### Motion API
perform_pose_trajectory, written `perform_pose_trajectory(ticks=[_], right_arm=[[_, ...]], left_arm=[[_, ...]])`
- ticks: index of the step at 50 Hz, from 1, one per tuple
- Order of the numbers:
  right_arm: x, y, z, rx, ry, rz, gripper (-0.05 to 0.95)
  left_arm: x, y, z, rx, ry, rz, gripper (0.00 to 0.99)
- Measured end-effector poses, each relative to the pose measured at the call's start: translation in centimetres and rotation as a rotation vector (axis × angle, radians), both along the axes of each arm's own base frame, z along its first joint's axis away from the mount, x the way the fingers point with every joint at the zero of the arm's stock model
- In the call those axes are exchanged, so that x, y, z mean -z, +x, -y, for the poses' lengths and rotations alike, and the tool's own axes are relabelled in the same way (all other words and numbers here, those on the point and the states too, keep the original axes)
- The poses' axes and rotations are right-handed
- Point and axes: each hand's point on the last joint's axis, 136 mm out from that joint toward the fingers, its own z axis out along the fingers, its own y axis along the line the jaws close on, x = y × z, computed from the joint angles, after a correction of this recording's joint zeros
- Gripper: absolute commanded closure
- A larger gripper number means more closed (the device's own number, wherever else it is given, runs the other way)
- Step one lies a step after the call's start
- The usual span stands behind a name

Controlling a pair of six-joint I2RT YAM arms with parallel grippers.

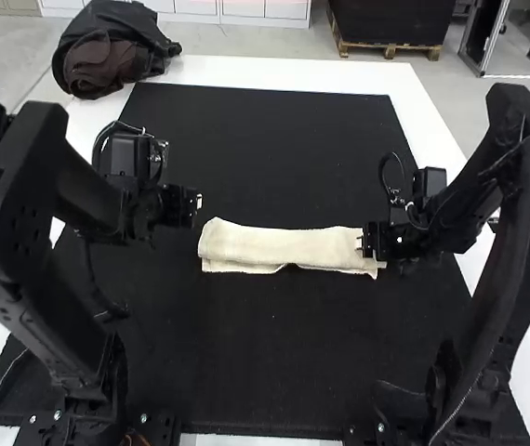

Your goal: Fold the towel.

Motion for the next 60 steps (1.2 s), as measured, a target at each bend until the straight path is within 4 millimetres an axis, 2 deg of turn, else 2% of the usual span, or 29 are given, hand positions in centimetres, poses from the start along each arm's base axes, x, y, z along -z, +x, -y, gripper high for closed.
perform_pose_trajectory(ticks=[5,8,10,11,14,15,21,37,60], right_arm=[[0.1,0.1,0.1,0.005,-0.002,0.001,0.10],[0.1,0.2,0.2,0.011,-0.009,0.001,0.23],[0.2,0.3,0.4,0.017,-0.015,0.002,0.40],[0.3,0.4,0.6,0.024,-0.023,0.002,0.54],[0.4,0.6,0.8,0.035,-0.032,0.003,0.80],[0.5,0.6,0.8,0.032,-0.032,0.003,0.92],[0.6,0.8,0.1,0.012,-0.009,0.002,0.92],[0.5,0.5,0.0,0.009,0.001,-0.012,0.92],[-4.4,-0.3,-0.9,0.003,0.067,0.015,0.92]], left_arm=[[-0.5,-0.1,0.0,0.000,0.000,0.010,0.030],[-0.7,-0.1,0.0,0.000,0.000,0.013,0.030],[-0.8,-0.2,0.0,0.000,0.000,0.016,0.030],[-0.8,-0.2,0.0,0.000,0.000,0.016,0.030],[-0.9,-0.2,0.0,0.000,0.000,0.016,0.030],[-0.9,-0.2,0.0,0.000,0.000,0.016,0.030],[-0.9,-0.3,-0.3,-0.009,0.000,0.012,0.030],[-0.8,-0.3,-3.2,-0.087,-0.008,0.006,0.030],[-0.8,-0.3,-3.7,-0.099,-0.009,0.004,0.030]])
